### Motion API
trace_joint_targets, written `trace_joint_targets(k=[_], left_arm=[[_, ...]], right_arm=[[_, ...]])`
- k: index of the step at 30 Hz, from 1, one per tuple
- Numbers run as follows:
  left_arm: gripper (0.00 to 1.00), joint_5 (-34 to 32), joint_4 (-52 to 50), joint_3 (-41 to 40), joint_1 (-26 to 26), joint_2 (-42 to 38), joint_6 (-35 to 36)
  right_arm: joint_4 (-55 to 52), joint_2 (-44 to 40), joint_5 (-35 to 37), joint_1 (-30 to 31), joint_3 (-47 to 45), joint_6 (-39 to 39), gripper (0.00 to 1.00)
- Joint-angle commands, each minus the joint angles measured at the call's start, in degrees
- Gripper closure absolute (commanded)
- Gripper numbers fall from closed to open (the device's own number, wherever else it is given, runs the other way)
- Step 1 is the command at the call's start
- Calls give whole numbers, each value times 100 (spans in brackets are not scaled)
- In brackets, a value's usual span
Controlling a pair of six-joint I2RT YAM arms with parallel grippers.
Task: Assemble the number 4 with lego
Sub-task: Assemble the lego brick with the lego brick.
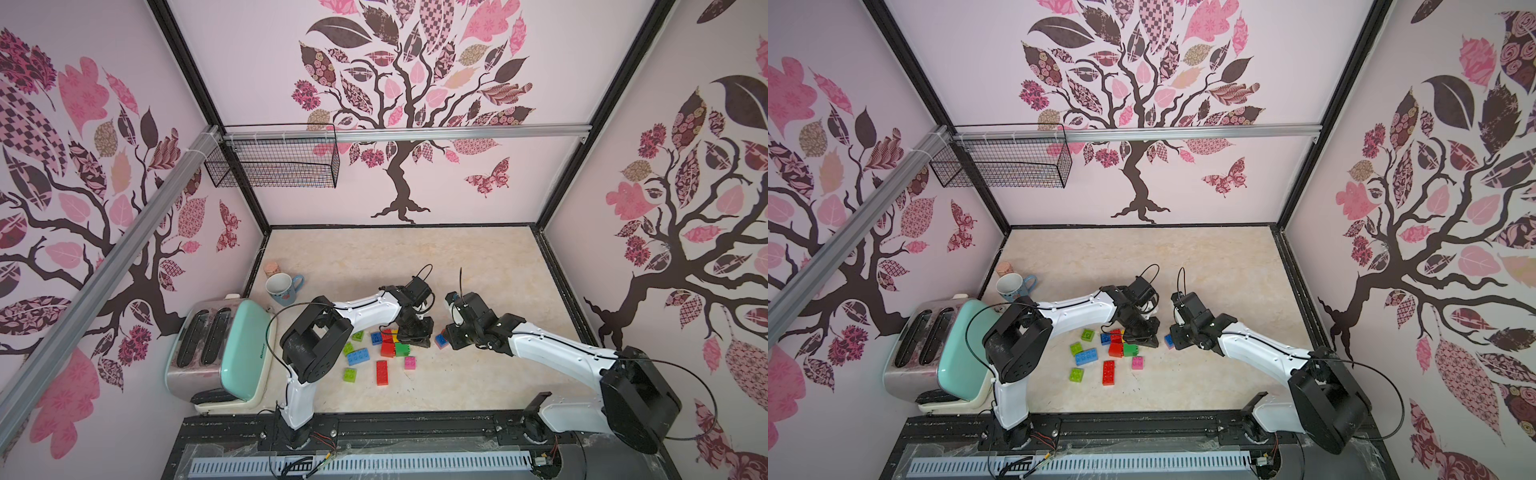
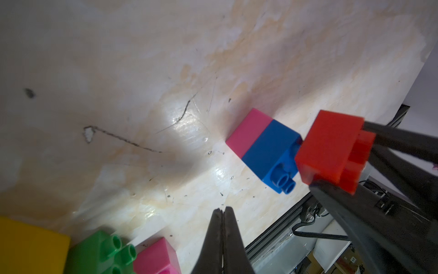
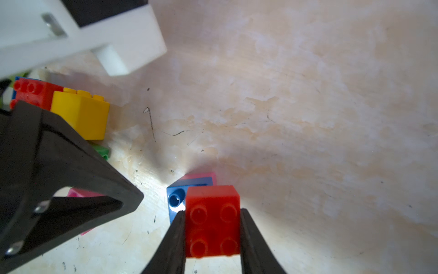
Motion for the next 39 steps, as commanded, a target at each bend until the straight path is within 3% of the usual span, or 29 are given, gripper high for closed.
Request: trace_joint_targets(k=[1, 13, 29, 39], left_arm=[[99, 179, 104, 243, -23, 140, 86], [98, 70, 65, 419, -23, 256, 109], [94, 17, 273, 239, 99, 140, 42], [90, 172, 436, 7, 228, 23, 59]], right_arm=[[-366, 131, 207, 1, 78, 49, 100], [-552, 176, 280, 177, -22, 204, 100], [-1131, 411, 1119, 766, 179, 831, 100], [-1101, 540, 1050, 1060, 257, 1183, 100]])
